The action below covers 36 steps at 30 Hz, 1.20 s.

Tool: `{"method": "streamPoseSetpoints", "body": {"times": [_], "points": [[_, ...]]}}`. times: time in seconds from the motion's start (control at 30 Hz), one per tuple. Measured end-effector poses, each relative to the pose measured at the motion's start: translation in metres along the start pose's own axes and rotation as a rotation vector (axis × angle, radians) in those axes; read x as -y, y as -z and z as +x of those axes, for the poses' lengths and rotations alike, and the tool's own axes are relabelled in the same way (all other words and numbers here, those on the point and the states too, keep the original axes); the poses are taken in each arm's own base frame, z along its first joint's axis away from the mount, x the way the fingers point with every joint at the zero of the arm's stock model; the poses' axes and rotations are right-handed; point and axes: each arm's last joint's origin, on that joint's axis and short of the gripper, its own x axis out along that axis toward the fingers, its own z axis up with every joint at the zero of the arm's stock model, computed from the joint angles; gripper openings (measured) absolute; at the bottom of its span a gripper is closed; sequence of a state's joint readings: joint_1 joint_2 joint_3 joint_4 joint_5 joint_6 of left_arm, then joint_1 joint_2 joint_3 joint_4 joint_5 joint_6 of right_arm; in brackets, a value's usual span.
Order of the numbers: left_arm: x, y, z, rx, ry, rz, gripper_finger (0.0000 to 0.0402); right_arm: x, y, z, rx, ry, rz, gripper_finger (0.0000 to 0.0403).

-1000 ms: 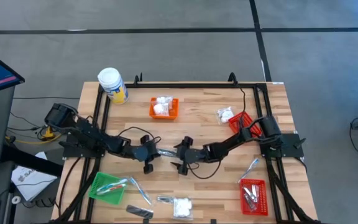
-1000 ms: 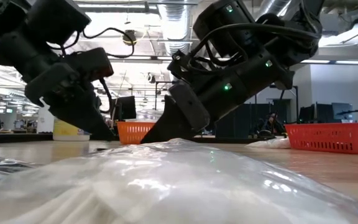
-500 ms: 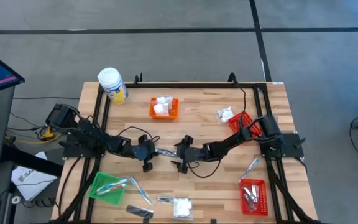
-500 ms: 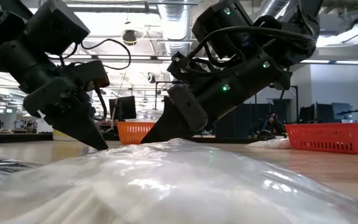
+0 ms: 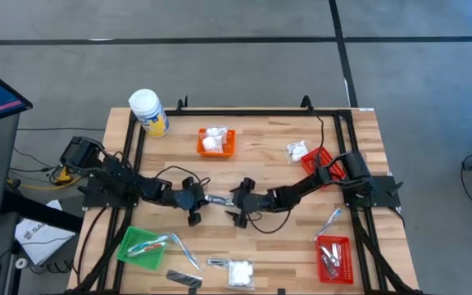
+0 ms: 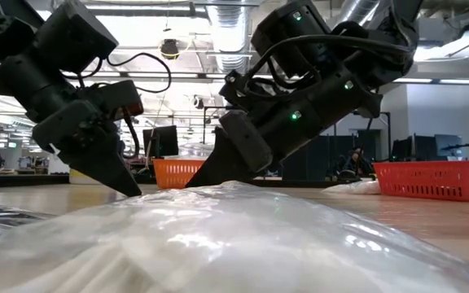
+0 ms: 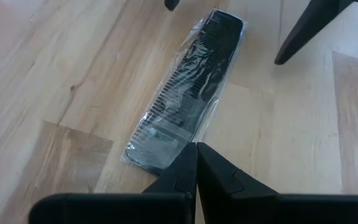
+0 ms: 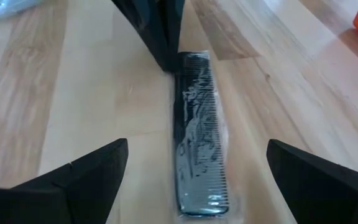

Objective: Pick & Place Travel size toiletries
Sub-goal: Put the black comb into the top red basket

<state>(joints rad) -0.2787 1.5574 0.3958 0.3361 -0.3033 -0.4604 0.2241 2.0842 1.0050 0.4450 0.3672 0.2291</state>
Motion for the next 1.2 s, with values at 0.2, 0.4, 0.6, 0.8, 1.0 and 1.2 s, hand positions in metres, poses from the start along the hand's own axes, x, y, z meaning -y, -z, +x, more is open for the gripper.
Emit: {"method": "streamPoseSetpoints", "body": {"times": [0.2,0.4,0.6,0.8,1.0,1.2], "points": [[0.001,0.001,0.0,-0.02,0.031,-0.016,0.0001,0.002,0.0,0.001,0.0,0.005,0.011,0.0377],[0.001,0.001,0.0,-0.036,0.047,-0.024,0.0001,0.002,-0.001,0.001,0.003,0.003,0.012,0.0377],[-0.006,0.006,0.006,-0.094,0.024,-0.068,0.0001,0.002,-0.001,0.001,0.004,0.003,0.022,0.0377],[-0.007,0.005,0.01,-0.1,0.046,-0.089,0.0001,0.002,-0.001,0.001,-0.006,-0.04,0.052,0.0377],[-0.007,0.005,0.01,-0.101,0.052,-0.09,0.0001,0.008,0.0,0.003,-0.038,-0.052,0.104,0.0377],[-0.007,0.005,0.01,-0.099,0.053,-0.085,0.0001,0.018,0.0,0.006,-0.081,-0.043,0.188,0.0377]]}}
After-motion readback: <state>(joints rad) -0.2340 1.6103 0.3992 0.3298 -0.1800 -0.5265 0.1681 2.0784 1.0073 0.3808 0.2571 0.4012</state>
